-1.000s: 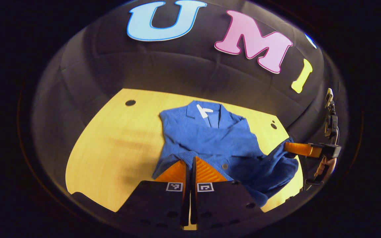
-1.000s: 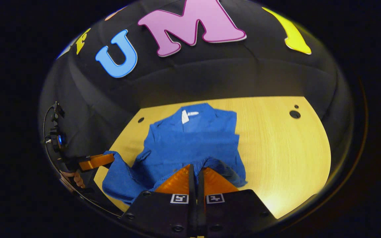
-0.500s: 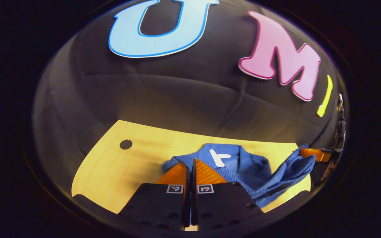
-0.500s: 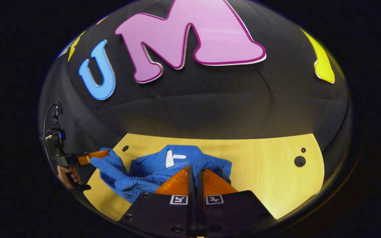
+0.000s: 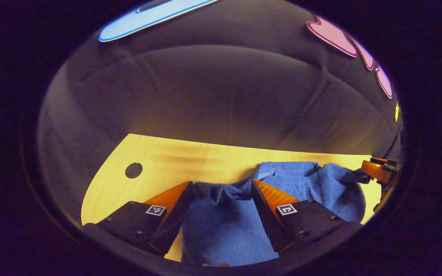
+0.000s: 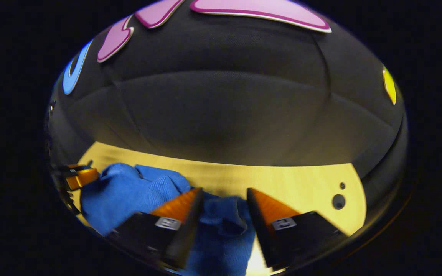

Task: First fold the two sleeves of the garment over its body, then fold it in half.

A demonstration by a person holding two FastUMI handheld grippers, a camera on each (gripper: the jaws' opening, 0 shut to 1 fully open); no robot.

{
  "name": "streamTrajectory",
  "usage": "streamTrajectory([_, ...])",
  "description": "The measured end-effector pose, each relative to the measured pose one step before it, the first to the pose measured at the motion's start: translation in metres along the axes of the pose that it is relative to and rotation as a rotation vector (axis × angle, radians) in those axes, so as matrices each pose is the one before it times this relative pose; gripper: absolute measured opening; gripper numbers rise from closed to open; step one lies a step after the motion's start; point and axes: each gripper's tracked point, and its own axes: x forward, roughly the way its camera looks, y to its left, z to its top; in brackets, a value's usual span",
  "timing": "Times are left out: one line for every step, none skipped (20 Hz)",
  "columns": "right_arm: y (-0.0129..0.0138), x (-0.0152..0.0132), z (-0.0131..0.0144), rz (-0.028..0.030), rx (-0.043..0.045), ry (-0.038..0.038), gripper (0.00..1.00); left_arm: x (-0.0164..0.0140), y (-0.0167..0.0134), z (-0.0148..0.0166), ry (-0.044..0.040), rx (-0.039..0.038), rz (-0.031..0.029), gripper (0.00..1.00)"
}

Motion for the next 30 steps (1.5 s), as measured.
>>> streamTrajectory([0.00001,-0.01329,0.00944,-0.01557,0.00086,-0.04306,0.85,-0.01248,0.00259,0.00826,-0.04559,0.00202,0.00019,0.87])
streamTrajectory([-0.00046,-0.01425,0.01291,-0.01855,0.01242,-0.04485,0.85,-0.00589,0.002,0.0061,-0.04744,0.01434,0.00408,0.88])
streamTrajectory([-0.00343,-0.01662,0.01266,-0.01205,0.0208,-0.04274,0.91,-0.01119,0.00125,0.00913,-0.04379,0.02097,0.00416,0.87])
streamTrajectory([-0.00213,-0.01846,0.00957,-0.006,0.01818,-0.0334,0.96,-0.01613,0.00091,0.00918,-0.03869,0.0156,-0.00216,0.87])
streamTrajectory([-0.00081,-0.01644,0.01129,-0.00956,0.00812,-0.03114,0.99,-0.0141,-0.00518,0.00893,-0.03412,0.00857,-0.01934,0.87])
streamTrajectory([-0.00292,-0.01764,0.01096,-0.0138,0.00025,-0.02859,0.99,-0.01923,-0.00279,0.00835,-0.03323,0.0046,-0.02573,0.87])
streamTrajectory([-0.00128,-0.01943,0.012,-0.00851,-0.00544,-0.03076,0.98,-0.01952,-0.00575,0.00832,-0.03076,0.00462,-0.02878,0.87])
streamTrajectory([0.00312,-0.01816,0.00884,-0.00608,-0.00906,-0.02663,0.98,-0.0184,-0.00557,0.00977,-0.0361,0.00514,-0.02536,0.87])
streamTrajectory([0.00461,-0.01995,0.01141,0.00102,-0.0043,-0.0269,0.99,-0.01968,-0.00571,0.01136,-0.03946,-0.00965,-0.03674,0.87])
streamTrajectory([0.00497,-0.02535,0.01435,-0.0015,-0.00019,-0.02754,0.98,-0.02035,-0.0066,0.01273,-0.04661,-0.02475,-0.04267,0.87])
streamTrajectory([0.00512,-0.02373,0.01483,0.00599,-0.00238,-0.02888,0.98,-0.02121,-0.00812,0.00969,-0.02413,-0.03278,-0.02959,0.87])
streamTrajectory([0.00459,-0.02382,0.0131,0.00266,-0.00817,-0.03217,0.98,-0.02298,-0.00384,0.00598,-0.02649,-0.01692,-0.01242,0.86])
streamTrajectory([0.00434,-0.02054,0.01476,0.00166,-0.00812,-0.03873,0.98,-0.02144,-0.00161,0.00704,-0.02739,-0.00409,-0.00138,0.86])
streamTrajectory([0.00537,-0.02158,0.01509,0.00522,-0.00257,-0.04881,0.98,-0.0162,0.00023,0.00482,-0.03316,0.01502,-0.01174,0.86])
streamTrajectory([0.00584,-0.02291,0.01534,0.00595,0.00804,-0.03988,0.97,-0.01925,-0.00091,0.00692,-0.04672,0.02352,-0.01172,0.86])
streamTrajectory([0.0105,-0.02551,0.01743,0.00386,0.01407,-0.03969,0.89,-0.0221,-0.0025,0.00777,-0.03856,0.0187,-0.00511,0.84])
streamTrajectory([0.00494,-0.02367,0.01703,0.00306,0.01058,-0.04878,0.97,-0.0265,-0.00305,0.00431,-0.02256,0.02224,-0.0041,0.83])
streamTrajectory([0.00356,-0.02567,0.01567,-0.0038,0.01559,-0.03782,0.96,-0.0291,-0.00498,0.00356,-0.01966,0.02497,-0.00376,0.83])
streamTrajectory([0.00528,-0.02361,0.00993,0.00555,0.01534,-0.03138,0.96,-0.02569,-0.00429,0.00349,-0.02088,0.02633,-0.00693,0.83])
streamTrajectory([0.0055,-0.0232,0.00402,0.01906,0.02297,-0.03092,0.96,-0.0283,-0.00248,0.00102,-0.02187,0.02969,-0.00711,0.82])
streamTrajectory([0.0075,-0.02354,0.00514,0.02441,0.03065,-0.02101,0.96,-0.02687,-0.00372,0.00246,-0.02873,0.02033,-0.00564,0.82])
streamTrajectory([0.00751,-0.02446,0.00314,0.02127,0.01649,-0.01871,1.0,-0.02679,-0.0045,0.00206,-0.02602,0.00443,-0.0026,0.83])
streamTrajectory([0.00118,-0.02302,0.00216,-0.00076,-0.00913,-0.02055,1.0,-0.02471,-0.00884,-0.00005,-0.01512,-0.00338,-0.01459,0.83])
streamTrajectory([-0.00406,-0.02287,0.0004,-0.00845,-0.02021,-0.00398,0.96,-0.02908,-0.00676,-0.00254,-0.0108,-0.00931,-0.01222,0.83])
streamTrajectory([0.00115,-0.02214,-0.00471,-0.00342,-0.02099,0.00568,0.96,-0.0259,-0.00778,-0.00292,-0.00615,-0.01031,-0.01731,0.83])
streamTrajectory([0.00362,-0.01961,-0.00656,0.00202,-0.01217,0.01155,0.96,-0.02232,-0.0073,-0.00422,-0.00782,-0.014,-0.01553,0.83])
streamTrajectory([0.00535,-0.0192,-0.00646,0.0078,-0.00026,0.01344,0.96,-0.01869,-0.00834,-0.00521,-0.0019,-0.02287,-0.01121,0.83])
streamTrajectory([0.00522,-0.01826,-0.00384,0.0006,0.00383,0.01197,0.96,-0.01632,-0.00264,-0.00901,-0.00993,-0.04002,0.00892,0.83])
streamTrajectory([0.00055,-0.01748,-0.00705,-0.0161,0.00895,0.0147,0.96,-0.01369,-0.00156,-0.00732,-0.01762,-0.04332,0.01604,0.82])
streamTrajectory([-0.00651,-0.01678,-0.01112,-0.03995,0.01639,0.02681,0.96,-0.01085,0.00465,-0.0091,-0.01541,-0.04284,0.03032,0.82])
